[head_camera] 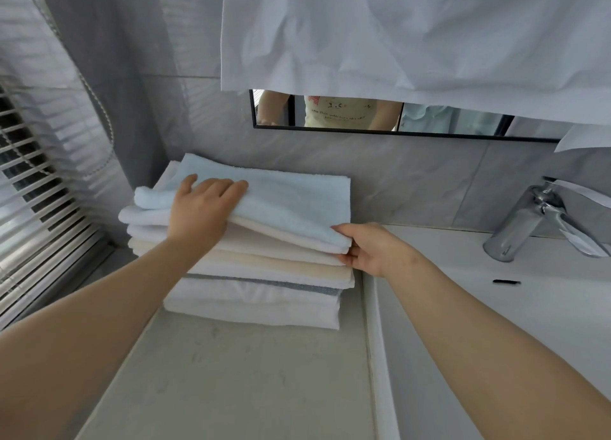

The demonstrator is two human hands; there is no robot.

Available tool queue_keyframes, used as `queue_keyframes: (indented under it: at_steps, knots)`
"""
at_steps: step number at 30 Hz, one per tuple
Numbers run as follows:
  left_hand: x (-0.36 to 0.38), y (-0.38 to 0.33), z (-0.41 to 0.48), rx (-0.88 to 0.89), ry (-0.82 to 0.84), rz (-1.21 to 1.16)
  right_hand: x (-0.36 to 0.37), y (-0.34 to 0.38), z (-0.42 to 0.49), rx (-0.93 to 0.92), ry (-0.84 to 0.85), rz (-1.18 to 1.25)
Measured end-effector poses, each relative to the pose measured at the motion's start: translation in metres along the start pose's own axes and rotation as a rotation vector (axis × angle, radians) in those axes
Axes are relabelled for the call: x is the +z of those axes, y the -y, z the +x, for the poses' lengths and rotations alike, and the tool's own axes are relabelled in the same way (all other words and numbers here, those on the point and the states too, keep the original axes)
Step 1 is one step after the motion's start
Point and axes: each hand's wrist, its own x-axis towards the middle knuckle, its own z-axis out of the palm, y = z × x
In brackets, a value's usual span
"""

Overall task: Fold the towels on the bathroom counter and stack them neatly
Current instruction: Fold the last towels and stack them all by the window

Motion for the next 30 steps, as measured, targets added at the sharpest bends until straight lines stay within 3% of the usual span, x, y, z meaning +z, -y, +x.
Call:
queue_keyframes:
  at_steps: [2,6,11,15,18,20,25,28,30]
  knots:
    - [-0.001,0.009,-0.013,-0.160,0.075,-0.020,0.001,-0.003,0.000,0.011,-0.016,-0.055]
    - [-0.012,0.007,-0.025,-0.767,0.214,-0.161,0.004,-0.003,0.003,0.014,-0.085,-0.118]
    - [-0.018,0.004,-0.027,-1.134,0.008,-0.384,0.009,-0.004,0.003,0.016,-0.132,-0.091]
    - [-0.021,0.007,-0.026,-1.391,-0.104,-0.954,0.009,-0.004,0.001,0.014,-0.127,-0.077]
    - [-0.027,0.016,-0.018,-1.640,-0.330,-1.457,0.008,-0.003,0.001,0.022,-0.111,-0.096]
    - [-0.029,0.023,-0.014,-1.799,-0.412,-1.594,0.008,-0.002,0.001,0.023,-0.104,-0.114]
    - [-0.029,0.029,-0.003,-1.722,-0.181,-1.455,0.011,-0.001,0.001,-0.015,-0.121,-0.212]
    - [-0.031,0.039,0.001,-1.539,-0.225,-1.452,0.013,0.000,0.002,-0.086,-0.117,-0.202]
    - [-0.028,0.038,-0.007,-1.527,-0.269,-1.421,0.012,-0.001,0.002,-0.111,-0.109,-0.207]
